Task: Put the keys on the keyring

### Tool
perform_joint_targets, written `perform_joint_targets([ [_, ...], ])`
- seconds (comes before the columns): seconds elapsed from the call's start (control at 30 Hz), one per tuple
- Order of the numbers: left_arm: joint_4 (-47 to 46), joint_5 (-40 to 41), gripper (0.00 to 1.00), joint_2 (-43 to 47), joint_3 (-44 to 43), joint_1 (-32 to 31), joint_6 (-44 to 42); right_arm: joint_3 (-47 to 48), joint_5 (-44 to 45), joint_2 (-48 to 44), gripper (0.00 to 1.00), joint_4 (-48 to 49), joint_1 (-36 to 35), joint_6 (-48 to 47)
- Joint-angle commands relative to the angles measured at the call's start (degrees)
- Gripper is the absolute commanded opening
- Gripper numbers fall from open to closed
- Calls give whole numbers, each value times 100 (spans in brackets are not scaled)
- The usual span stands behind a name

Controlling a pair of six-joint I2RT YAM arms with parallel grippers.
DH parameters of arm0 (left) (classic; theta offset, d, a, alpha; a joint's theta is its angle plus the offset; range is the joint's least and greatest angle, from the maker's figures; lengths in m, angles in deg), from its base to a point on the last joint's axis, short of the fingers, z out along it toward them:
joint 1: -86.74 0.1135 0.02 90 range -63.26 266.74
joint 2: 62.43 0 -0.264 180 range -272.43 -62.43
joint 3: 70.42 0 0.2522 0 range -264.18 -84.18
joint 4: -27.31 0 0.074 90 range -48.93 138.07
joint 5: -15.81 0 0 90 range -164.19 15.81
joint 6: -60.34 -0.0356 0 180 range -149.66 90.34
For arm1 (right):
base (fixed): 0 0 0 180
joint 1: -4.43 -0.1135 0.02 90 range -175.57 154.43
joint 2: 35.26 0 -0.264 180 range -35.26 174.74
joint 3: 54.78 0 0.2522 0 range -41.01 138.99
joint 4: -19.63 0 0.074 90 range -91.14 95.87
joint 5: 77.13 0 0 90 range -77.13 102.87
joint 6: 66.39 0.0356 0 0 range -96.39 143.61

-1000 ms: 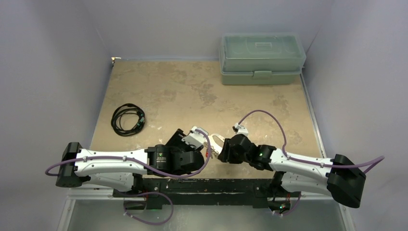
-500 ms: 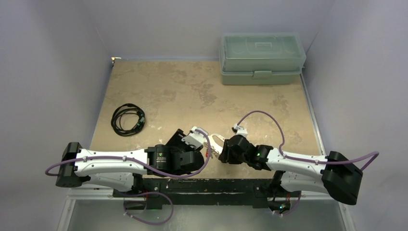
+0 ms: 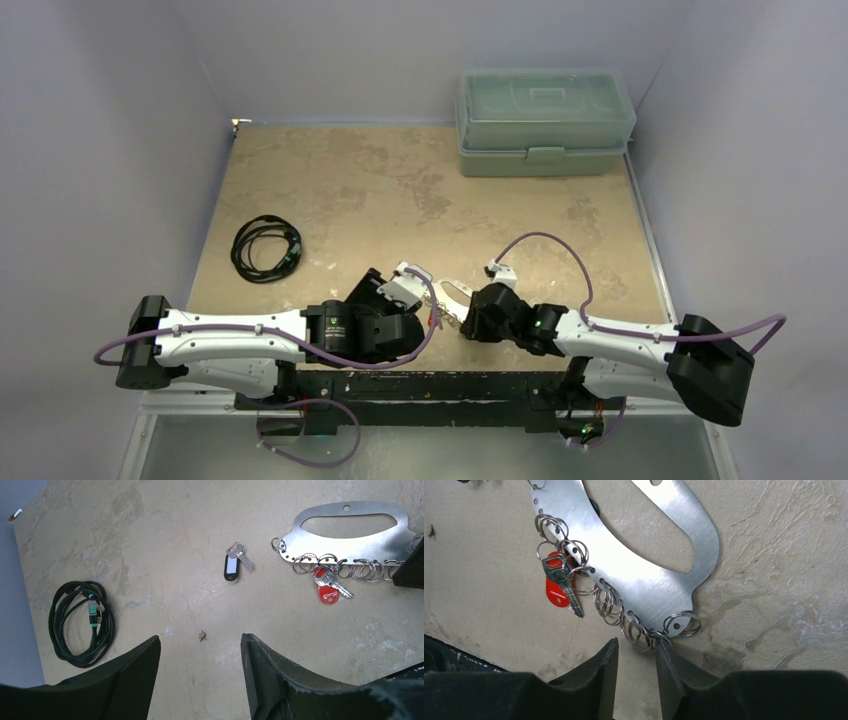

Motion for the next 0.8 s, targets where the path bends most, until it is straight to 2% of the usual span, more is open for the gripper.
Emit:
perform_joint_targets([
  [0.0,27,143,59,89,-11,1,89,-178,98,-60,34,349,-30,-46],
  [0.13,27,134,59,102,-9,1,89,-266,113,-99,30,426,-30,-9],
  [0.23,25,133,59,100,-12,1,89,-328,152,-165,24,468,-30,20],
  [0.43,28,134,59,120,-3,1,90,-447,217,-345,20,555,-30,26],
  [0.57,30,140,59,120,-9,1,82,-476,284,-492,11,547,-30,43],
  [0.77,15,110,58,70,-8,1,57,-406,357,-689,4,420,-30,31],
])
